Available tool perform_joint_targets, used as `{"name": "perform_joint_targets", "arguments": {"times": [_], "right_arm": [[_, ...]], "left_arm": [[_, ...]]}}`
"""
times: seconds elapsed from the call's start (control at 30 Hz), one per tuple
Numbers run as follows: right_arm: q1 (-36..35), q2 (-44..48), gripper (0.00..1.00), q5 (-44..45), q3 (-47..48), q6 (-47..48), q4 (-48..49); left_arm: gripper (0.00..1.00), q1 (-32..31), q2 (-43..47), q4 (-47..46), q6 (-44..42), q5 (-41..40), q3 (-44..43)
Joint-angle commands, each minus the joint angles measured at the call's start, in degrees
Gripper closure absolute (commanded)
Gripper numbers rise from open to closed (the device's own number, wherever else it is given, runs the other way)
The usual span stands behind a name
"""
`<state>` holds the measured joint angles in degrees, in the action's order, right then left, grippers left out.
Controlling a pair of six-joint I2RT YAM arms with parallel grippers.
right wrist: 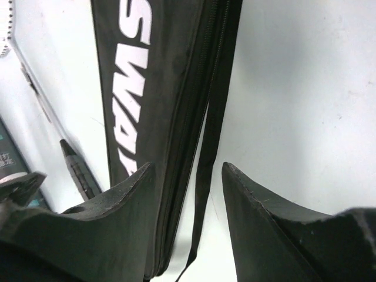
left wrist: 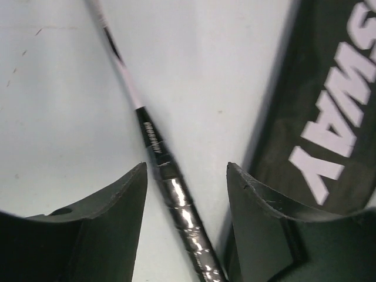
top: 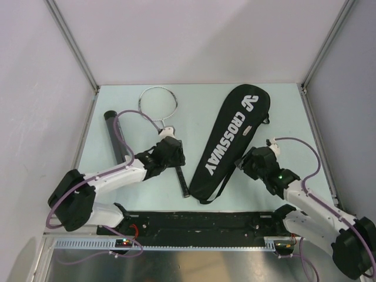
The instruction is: Pack up the badminton gear
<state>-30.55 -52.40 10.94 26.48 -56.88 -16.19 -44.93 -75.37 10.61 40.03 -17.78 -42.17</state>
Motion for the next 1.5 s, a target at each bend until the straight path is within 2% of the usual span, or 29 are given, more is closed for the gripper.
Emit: {"name": "perform_joint_targets", "arguments": {"times": [0.0,0.23,0.37,0.43,0.57,0.63,0.9,1.1,1.23,1.47], "right_arm": [[-1.9,5.5,0.47,2.5,0.5,0.7,-3.9],[-6.6,9.5,0.46,0.9,0.4,1.7,-0.3],[-8.1,9.6,0.46,1.4,0.4,3.0,1.8],[-8.5,8.9,0.45,1.2,0.4,4.3,2.9],[-9.0,5.7,0.43,-0.7,0.4,7.3,6.8],[-9.1,4.0,0.42,-2.8,0.4,8.1,10.0],[-9.0,-4.3,0.35,-9.0,1.6,8.9,28.6],[-9.3,-16.5,0.35,-10.1,5.1,3.0,38.2],[-10.4,-26.3,0.35,-14.0,8.7,-0.7,44.6],[-12.3,-42.6,0.35,-20.1,15.2,-6.6,53.6]], "left_arm": [[0.39,1.5,-3.0,0.4,1.6,-3.9,0.8],[0.42,2.9,-12.5,0.4,2.8,-2.0,-1.0],[0.48,3.1,-16.1,0.2,3.4,-0.6,-1.3],[0.58,3.1,-16.9,-0.1,3.6,0.3,-1.0],[0.92,3.1,-14.4,-1.4,3.2,2.0,0.4],[0.98,3.0,-11.7,-2.1,2.2,3.4,1.2],[1.00,2.5,3.2,-3.6,0.6,6.8,6.0],[1.00,1.6,13.0,-7.5,1.8,10.3,10.6],[1.00,0.2,16.9,-11.4,2.8,11.8,13.8],[1.00,-0.9,17.7,-14.7,3.2,12.8,15.9]]}}
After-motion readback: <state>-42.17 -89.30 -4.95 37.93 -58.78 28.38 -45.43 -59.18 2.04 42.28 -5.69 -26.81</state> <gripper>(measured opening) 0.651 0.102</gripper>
